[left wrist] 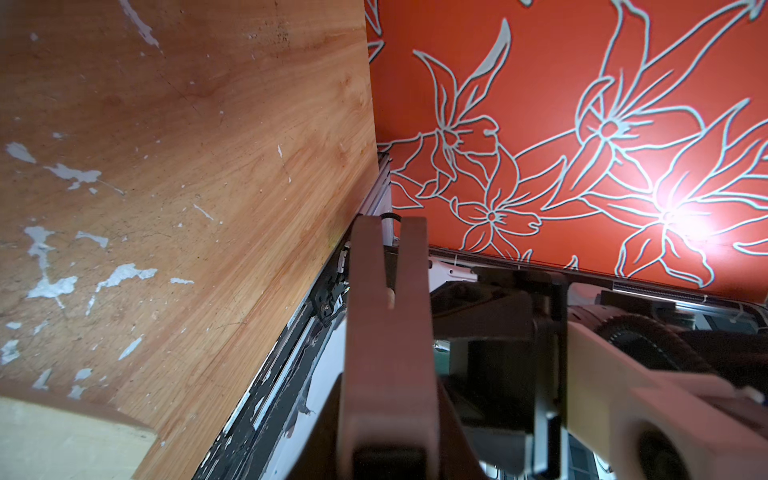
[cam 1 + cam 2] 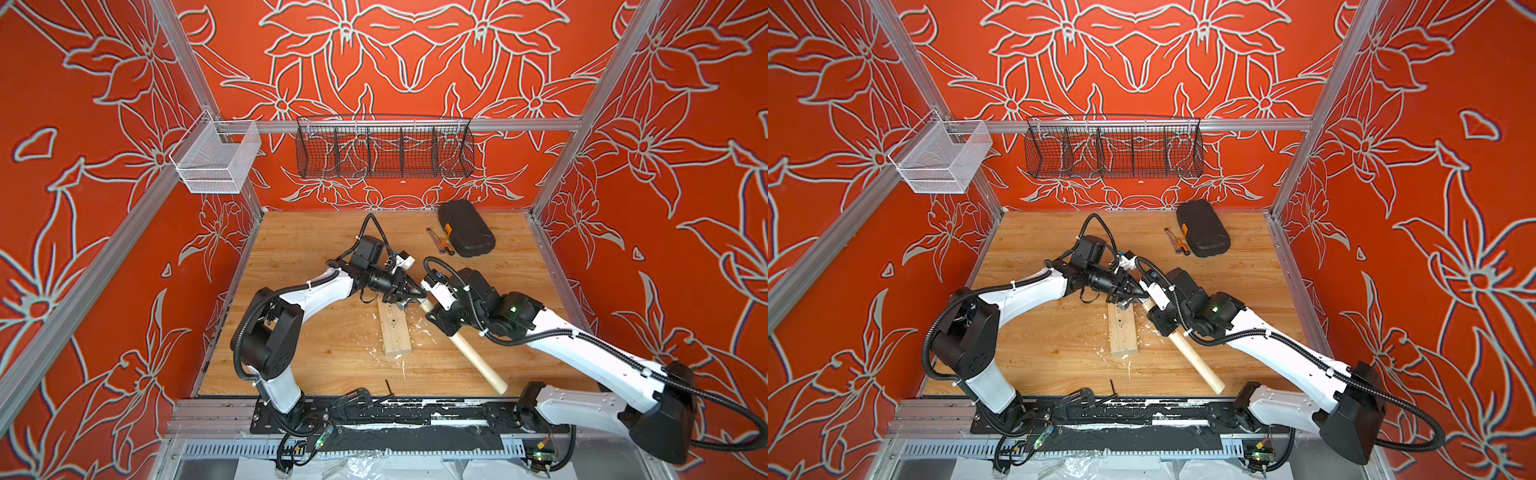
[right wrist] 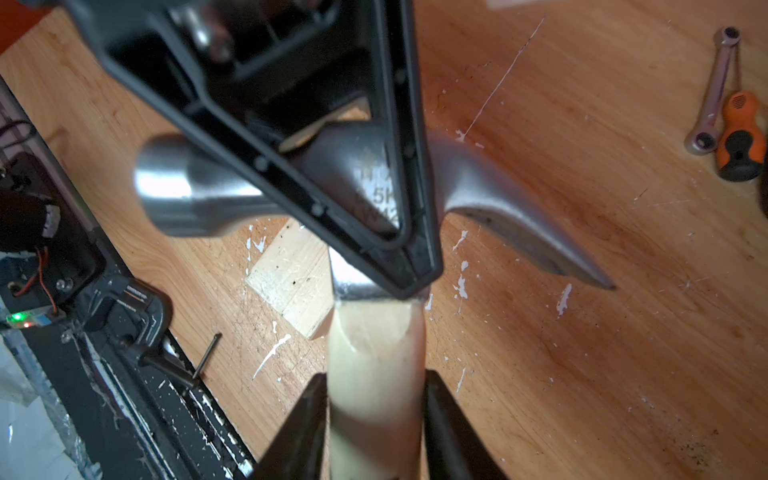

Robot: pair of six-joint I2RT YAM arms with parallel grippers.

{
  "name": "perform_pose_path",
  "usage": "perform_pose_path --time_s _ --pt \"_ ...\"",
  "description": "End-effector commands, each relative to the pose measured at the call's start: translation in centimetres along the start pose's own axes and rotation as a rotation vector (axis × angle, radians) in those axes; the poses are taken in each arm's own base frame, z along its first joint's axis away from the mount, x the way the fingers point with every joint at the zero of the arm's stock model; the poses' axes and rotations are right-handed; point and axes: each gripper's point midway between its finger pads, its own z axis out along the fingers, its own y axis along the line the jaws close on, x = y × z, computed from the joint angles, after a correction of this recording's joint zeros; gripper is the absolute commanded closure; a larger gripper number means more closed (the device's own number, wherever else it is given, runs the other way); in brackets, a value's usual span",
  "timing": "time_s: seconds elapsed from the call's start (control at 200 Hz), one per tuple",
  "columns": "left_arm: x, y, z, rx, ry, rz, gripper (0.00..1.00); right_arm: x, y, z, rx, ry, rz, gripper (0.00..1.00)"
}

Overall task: Use a claw hammer to pull out a nail
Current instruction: Pick up the hammer at the center of the board.

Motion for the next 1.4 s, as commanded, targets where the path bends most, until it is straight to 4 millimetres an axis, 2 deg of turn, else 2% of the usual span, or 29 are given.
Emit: perform_pose_path --time_s 0.0,0.085,0.22,0.475,0.666,0.871,0.991,1.141,1.396 --pt "0.0 -2.6 -0.8 0.055 -0.01 0.064 1.0 -4.3 0.2 -3.4 0.016 -0.176 -0.012 0.41" --pt "-0.5 -2.6 -1.3 0.066 -0.031 0.054 1.0 -4.8 0.0 -4.4 0.03 -0.196 -0.01 0.3" --pt "-1.1 -2.8 -1.8 0.081 -0.058 0.055 1.0 -5.2 -0.1 -5.4 0.038 -0.207 -0.012 0.28" --pt "-2.0 -3.0 -2.6 0.112 -0.102 0.06 1.0 -5.4 -0.5 -6.4 0.058 -0.239 0.035 0.29" --pt "-2.8 -3.4 -3.7 0.15 -0.174 0.081 1.0 -6.0 -0.3 -7.2 0.01 -0.335 0.181 0.31" --pt "-3.4 -4.8 -4.9 0.166 -0.257 0.132 1.0 -5.9 0.0 -6.4 -0.082 -0.441 0.388 0.33" --pt "-4.0 -5.6 -5.7 0.191 -0.307 0.141 1.0 -5.8 -0.1 -5.9 -0.125 -0.495 0.498 0.4" --pt "-4.8 -6.6 -6.8 0.229 -0.373 0.152 1.0 -5.0 -1.2 -5.4 -0.13 -0.569 0.637 0.45" --pt "-5.7 -8.2 -8.0 0.298 -0.476 0.165 1.0 -3.6 -4.3 -6.8 -0.095 -0.781 0.811 0.41"
